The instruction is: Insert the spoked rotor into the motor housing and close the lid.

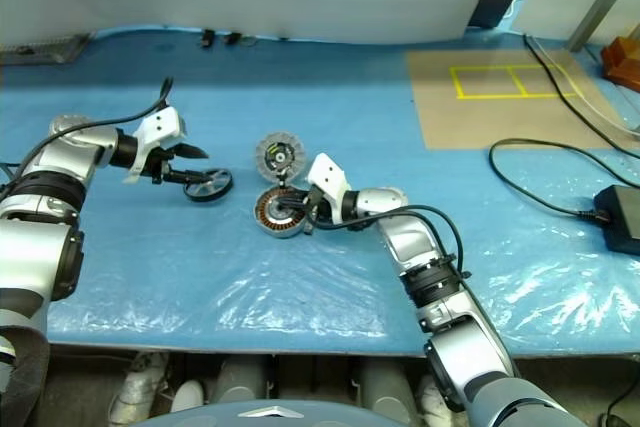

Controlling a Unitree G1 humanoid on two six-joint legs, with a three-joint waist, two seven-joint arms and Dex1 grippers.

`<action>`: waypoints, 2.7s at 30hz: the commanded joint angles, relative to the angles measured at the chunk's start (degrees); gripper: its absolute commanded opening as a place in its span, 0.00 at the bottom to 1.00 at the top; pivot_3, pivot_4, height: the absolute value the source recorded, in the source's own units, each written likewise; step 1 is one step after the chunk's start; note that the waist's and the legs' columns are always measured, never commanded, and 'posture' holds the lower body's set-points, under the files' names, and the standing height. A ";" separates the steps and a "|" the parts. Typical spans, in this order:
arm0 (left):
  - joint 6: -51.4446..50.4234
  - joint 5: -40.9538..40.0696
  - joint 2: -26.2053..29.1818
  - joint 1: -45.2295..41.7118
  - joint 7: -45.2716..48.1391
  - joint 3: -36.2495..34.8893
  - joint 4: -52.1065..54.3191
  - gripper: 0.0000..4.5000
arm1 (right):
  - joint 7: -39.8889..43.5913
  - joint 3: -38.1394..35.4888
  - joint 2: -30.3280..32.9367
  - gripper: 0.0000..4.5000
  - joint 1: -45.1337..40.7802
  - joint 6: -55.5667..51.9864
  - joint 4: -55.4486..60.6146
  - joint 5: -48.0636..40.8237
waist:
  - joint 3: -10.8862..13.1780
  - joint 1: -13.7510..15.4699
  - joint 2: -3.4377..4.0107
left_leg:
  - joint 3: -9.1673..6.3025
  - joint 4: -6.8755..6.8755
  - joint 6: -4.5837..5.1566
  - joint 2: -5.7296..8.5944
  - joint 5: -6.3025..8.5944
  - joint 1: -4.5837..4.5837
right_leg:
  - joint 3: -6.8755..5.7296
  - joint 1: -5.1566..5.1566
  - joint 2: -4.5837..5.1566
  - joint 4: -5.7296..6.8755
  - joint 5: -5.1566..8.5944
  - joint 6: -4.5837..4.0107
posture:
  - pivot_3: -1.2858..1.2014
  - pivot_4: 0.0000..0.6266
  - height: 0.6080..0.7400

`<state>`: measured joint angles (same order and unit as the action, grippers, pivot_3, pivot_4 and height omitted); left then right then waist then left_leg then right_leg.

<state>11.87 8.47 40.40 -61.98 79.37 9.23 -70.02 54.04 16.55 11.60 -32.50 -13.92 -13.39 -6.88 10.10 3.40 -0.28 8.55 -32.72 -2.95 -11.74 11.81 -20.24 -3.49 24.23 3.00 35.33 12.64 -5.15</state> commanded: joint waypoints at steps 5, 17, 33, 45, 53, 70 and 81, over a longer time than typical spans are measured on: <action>3.17 3.26 1.37 -2.01 -0.54 1.28 -0.78 0.65 | -0.60 0.41 -0.72 0.00 0.74 -0.07 3.26 -0.84 | 0.00 0.69 0.00 | 0.00 0.01 0.00 0.00 0.00 0.02 | 0.00 0.00 0.00 -0.01 0.00 0.00 | 0.52 0.24 1.00; 7.91 5.62 -0.03 -0.87 -4.15 2.18 -1.91 0.65 | -1.13 0.34 -0.72 0.00 1.25 -0.42 3.89 -0.97 | 0.01 0.81 -0.02 | 0.00 0.02 -0.01 0.00 0.00 0.00 | 0.00 0.00 0.00 -0.01 -0.01 0.02 | 0.52 0.24 1.00; 10.60 7.12 -1.37 2.50 -5.32 3.38 -2.26 0.65 | -1.74 0.30 -0.73 0.00 1.84 -0.84 4.68 -1.10 | 0.01 0.85 -0.03 | 0.00 0.01 -0.01 0.00 0.00 0.01 | -0.01 0.00 0.00 -0.01 -0.01 0.03 | 0.52 0.24 1.00; 10.40 6.92 -0.62 1.82 -5.80 3.37 -2.37 0.32 | -1.71 0.25 -0.74 0.00 1.59 -0.48 4.10 -1.07 | 0.01 1.15 -0.01 | 0.01 0.00 -0.01 0.03 0.00 0.19 | 0.00 -0.13 0.06 0.04 -0.01 0.02 | 0.52 0.24 1.00; 9.73 3.20 -0.57 1.51 -2.05 0.53 -1.60 0.32 | -1.60 -0.32 -0.29 0.00 1.62 -0.17 3.92 -1.26 | 0.01 1.13 -0.01 | 0.01 0.03 -0.02 0.04 -0.01 0.16 | 0.00 -0.12 0.06 0.03 -0.01 0.03 | 0.52 0.24 1.00; -12.88 -19.06 -7.80 13.03 8.46 -10.45 27.80 0.32 | 1.51 -4.00 6.28 0.00 6.23 -2.06 10.46 -5.90 | 0.11 2.04 -0.15 | 0.05 0.09 -0.02 0.02 -0.01 0.07 | -0.02 -0.05 0.06 -0.04 -0.01 0.02 | 0.52 0.24 1.00; -22.72 -23.09 -11.91 18.03 2.77 -9.11 39.60 0.32 | 2.14 -5.12 11.53 0.00 10.04 -1.66 11.86 -5.54 | 0.11 1.91 -0.16 | 0.05 0.05 0.00 0.02 -0.01 0.00 | -0.03 -0.04 0.05 -0.03 -0.01 0.02 | 0.52 0.24 1.00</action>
<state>-10.30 -13.18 28.37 -43.60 82.56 0.35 -32.59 56.06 12.03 22.97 -22.79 -16.14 -3.88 -11.48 10.22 5.31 -0.43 8.60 -32.66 -2.95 -11.72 11.80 -20.26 -3.52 24.20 3.03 35.29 12.63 -5.13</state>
